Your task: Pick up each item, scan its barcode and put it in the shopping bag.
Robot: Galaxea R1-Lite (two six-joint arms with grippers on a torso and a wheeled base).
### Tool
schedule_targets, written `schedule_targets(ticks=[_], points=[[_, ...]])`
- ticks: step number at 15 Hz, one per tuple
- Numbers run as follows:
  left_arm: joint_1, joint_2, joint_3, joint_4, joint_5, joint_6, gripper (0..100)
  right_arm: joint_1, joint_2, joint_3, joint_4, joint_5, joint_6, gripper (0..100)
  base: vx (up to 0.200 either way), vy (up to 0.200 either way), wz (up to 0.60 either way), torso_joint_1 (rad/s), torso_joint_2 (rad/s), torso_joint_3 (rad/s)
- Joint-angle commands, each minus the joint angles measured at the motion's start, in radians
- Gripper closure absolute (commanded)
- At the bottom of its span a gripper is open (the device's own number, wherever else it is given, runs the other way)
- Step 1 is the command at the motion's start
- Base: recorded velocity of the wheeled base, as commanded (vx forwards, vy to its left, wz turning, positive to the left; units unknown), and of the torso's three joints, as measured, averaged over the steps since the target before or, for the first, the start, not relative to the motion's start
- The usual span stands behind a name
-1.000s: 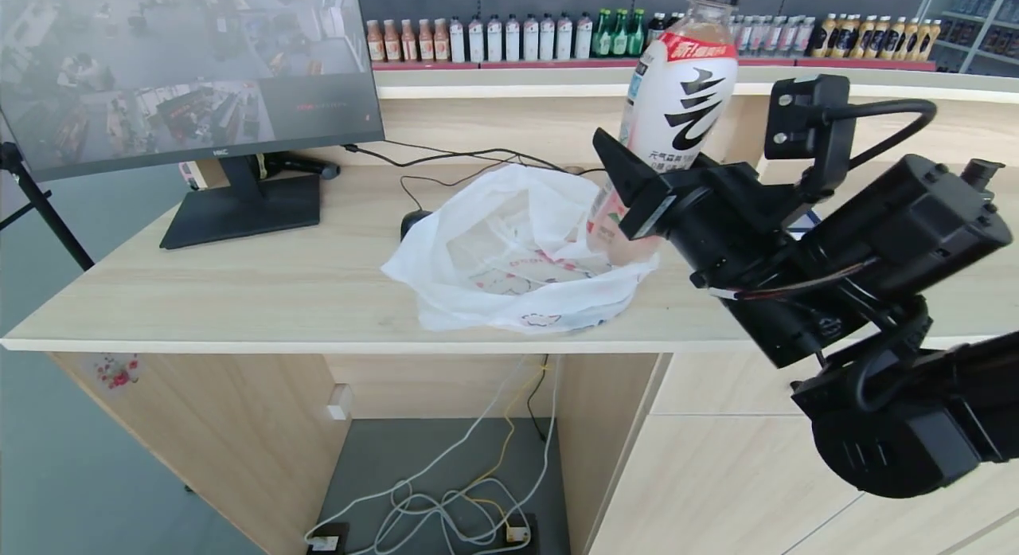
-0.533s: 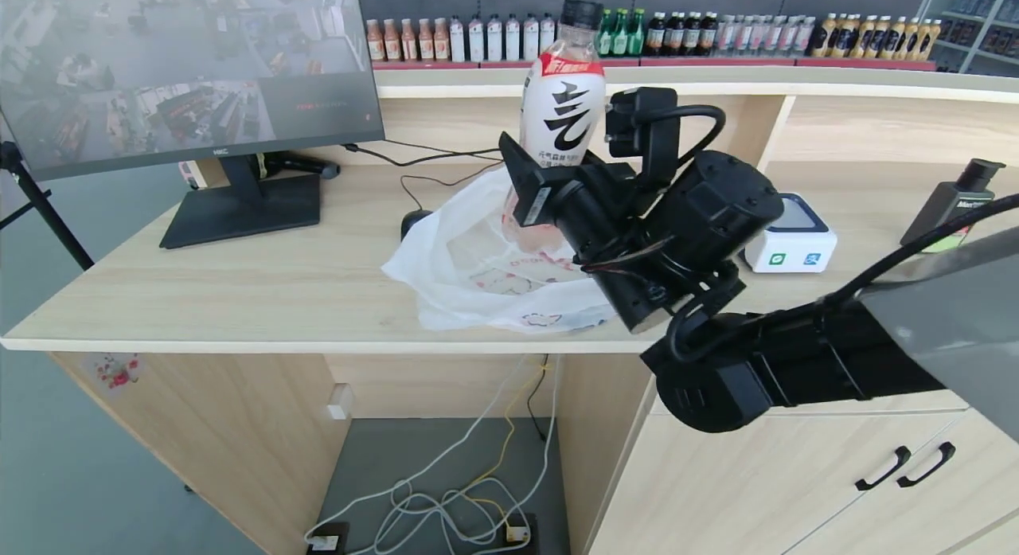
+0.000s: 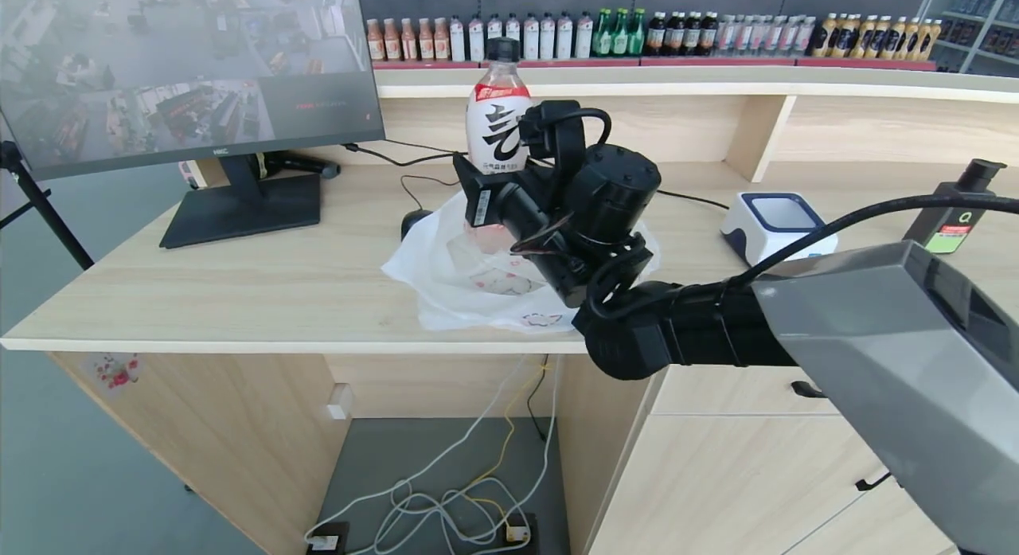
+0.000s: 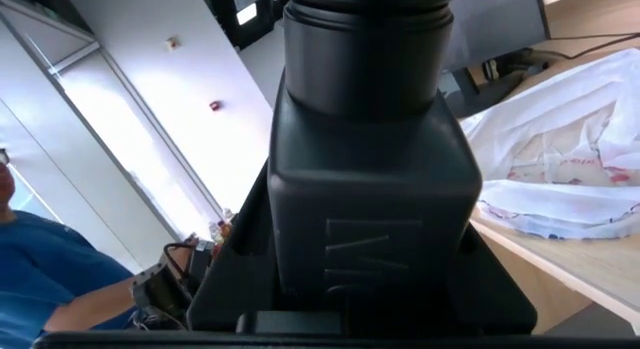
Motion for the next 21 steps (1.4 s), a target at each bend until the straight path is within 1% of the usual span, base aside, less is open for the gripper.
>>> schedule_targets(ticks=[1, 4, 8, 9, 10, 11, 13, 15, 16, 18, 20, 21], points=[[0.001, 0.000, 0.000, 0.000, 0.000, 0.000, 0, 0.000, 0.000, 0.005, -0.001, 0.000, -0.002, 100, 0.000, 0.000, 0.00, 0.000, 0.00, 0.000], [0.001, 0.000, 0.000, 0.000, 0.000, 0.000, 0, 0.000, 0.003, 0.008, -0.001, -0.009, -0.030, 100, 0.000, 0.000, 0.00, 0.000, 0.00, 0.000], [0.001, 0.000, 0.000, 0.000, 0.000, 0.000, 0, 0.000, 0.011, 0.015, -0.001, -0.011, -0.102, 100, 0.000, 0.000, 0.00, 0.000, 0.00, 0.000], [0.001, 0.000, 0.000, 0.000, 0.000, 0.000, 0, 0.000, 0.016, 0.012, -0.001, -0.038, -0.174, 100, 0.000, 0.000, 0.00, 0.000, 0.00, 0.000], [0.001, 0.000, 0.000, 0.000, 0.000, 0.000, 0, 0.000, 0.023, -0.002, 0.008, -0.098, -0.228, 100, 0.000, 0.000, 0.00, 0.000, 0.00, 0.000], [0.001, 0.000, 0.000, 0.000, 0.000, 0.000, 0, 0.002, 0.020, -0.024, 0.054, -0.169, -0.283, 100, 0.000, 0.000, 0.00, 0.000, 0.00, 0.000], [0.001, 0.000, 0.000, 0.000, 0.000, 0.000, 0, 0.000, 0.016, -0.099, 0.123, -0.353, -0.379, 100, 0.000, 0.000, 0.00, 0.000, 0.00, 0.000], [0.001, 0.000, 0.000, 0.000, 0.000, 0.000, 0, -0.017, 0.020, -0.139, 0.129, -0.479, -0.488, 100, 0.000, 0.000, 0.00, 0.000, 0.00, 0.000], [0.001, 0.000, 0.000, 0.000, 0.000, 0.000, 0, -0.030, 0.022, -0.134, 0.129, -0.512, -0.536, 100, 0.000, 0.000, 0.00, 0.000, 0.00, 0.000], [0.001, 0.000, 0.000, 0.000, 0.000, 0.000, 0, -0.087, 0.026, -0.131, 0.119, -0.592, -0.680, 100, 0.000, 0.000, 0.00, 0.000, 0.00, 0.000], [0.001, 0.000, 0.000, 0.000, 0.000, 0.000, 0, -0.129, 0.040, -0.136, 0.050, -0.643, -0.775, 100, 0.000, 0.000, 0.00, 0.000, 0.00, 0.000], [0.001, 0.000, 0.000, 0.000, 0.000, 0.000, 0, -0.152, 0.057, -0.145, 0.004, -0.660, -0.792, 100, 0.000, 0.000, 0.00, 0.000, 0.00, 0.000]])
